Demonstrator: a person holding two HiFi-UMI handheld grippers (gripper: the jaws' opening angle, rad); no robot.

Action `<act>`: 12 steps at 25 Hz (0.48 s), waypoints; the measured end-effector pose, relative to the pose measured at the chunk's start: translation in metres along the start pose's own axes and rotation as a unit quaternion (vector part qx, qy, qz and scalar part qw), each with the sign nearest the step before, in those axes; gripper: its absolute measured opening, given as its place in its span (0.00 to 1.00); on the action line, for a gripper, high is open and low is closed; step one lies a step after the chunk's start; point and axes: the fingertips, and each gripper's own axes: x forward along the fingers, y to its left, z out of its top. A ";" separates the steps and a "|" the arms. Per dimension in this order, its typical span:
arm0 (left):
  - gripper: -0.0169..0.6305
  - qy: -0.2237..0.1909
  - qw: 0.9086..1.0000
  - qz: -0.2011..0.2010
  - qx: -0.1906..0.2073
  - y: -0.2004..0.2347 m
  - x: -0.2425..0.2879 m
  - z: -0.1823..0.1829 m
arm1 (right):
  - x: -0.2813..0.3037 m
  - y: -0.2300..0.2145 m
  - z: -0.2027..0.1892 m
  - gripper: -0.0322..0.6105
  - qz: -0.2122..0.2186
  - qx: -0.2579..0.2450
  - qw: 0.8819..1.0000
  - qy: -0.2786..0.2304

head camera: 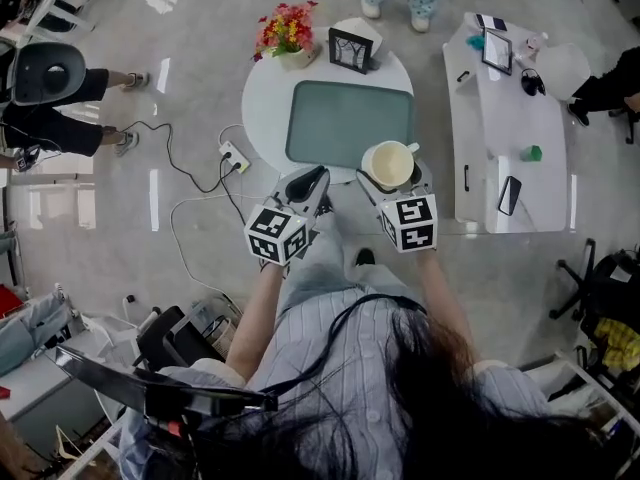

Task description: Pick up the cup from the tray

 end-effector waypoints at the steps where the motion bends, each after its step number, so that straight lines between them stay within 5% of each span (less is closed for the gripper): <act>1: 0.05 0.000 1.000 0.000 0.001 -0.009 -0.002 -0.004 | -0.008 0.000 -0.004 0.69 0.002 0.000 1.000 -0.001; 12: 0.05 0.000 1.000 0.005 0.026 -0.092 -0.034 -0.041 | -0.082 0.020 -0.036 0.69 0.025 0.003 0.999 -0.026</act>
